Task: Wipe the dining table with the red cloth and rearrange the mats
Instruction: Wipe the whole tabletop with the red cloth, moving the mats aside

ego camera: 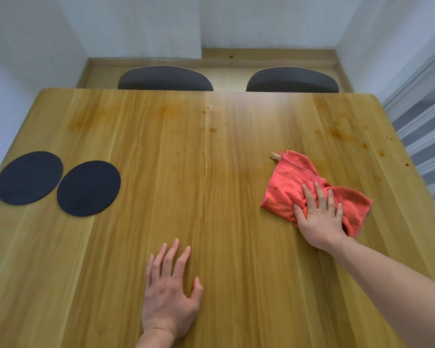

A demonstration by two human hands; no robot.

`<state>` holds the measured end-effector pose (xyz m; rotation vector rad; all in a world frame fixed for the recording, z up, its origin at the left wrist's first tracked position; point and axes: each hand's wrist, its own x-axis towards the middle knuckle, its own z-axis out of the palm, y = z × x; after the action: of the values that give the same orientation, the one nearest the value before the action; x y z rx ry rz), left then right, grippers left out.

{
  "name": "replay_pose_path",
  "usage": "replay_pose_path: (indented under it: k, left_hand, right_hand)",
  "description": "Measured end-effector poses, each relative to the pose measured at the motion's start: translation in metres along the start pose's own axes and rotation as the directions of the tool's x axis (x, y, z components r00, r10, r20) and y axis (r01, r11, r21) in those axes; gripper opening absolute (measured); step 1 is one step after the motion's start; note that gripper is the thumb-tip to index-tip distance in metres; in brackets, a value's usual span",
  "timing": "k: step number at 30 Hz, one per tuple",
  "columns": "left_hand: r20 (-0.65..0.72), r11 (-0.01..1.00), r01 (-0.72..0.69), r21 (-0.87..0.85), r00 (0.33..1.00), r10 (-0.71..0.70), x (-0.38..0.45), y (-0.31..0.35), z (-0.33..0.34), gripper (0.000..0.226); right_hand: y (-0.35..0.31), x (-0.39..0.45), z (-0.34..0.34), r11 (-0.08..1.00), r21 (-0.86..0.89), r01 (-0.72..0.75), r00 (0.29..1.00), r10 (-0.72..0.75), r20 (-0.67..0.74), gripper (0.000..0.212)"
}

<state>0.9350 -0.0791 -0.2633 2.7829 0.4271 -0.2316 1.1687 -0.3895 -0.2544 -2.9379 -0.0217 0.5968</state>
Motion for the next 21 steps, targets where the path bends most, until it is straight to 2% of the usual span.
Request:
replay_pose_path:
  k: [9,11,13,17,21]
  left_hand:
    - [-0.064,1.0,0.017,0.003,0.998,-0.017,-0.001,0.0,0.002,0.073]
    - [-0.101,0.996,0.083,-0.032,0.991,-0.086,0.002,0.01,0.001,0.074]
    - [-0.123,0.988,0.112,-0.104,0.985,-0.125,0.01,0.035,-0.001,0.07]
    - [-0.067,0.992,-0.09,-0.088,0.994,0.084,0.041,0.111,0.009,0.073]
    - [-0.049,0.997,-0.046,-0.07,0.998,0.042,0.067,0.164,0.033,0.081]
  right_hand:
    - [0.007,-0.001,-0.002,0.996,0.042,0.074,0.997,-0.073,-0.009,0.074]
    - [0.01,-0.001,-0.004,0.994,0.054,0.093,0.996,-0.094,0.008,0.076]
    - [0.013,-0.002,-0.004,0.992,0.067,0.108,0.994,-0.11,0.025,0.078]
    - [0.029,0.004,-0.01,0.986,0.074,0.152,0.988,-0.154,0.016,0.079]
    - [0.078,0.03,-0.029,0.993,0.048,0.112,0.994,-0.113,0.012,0.078]
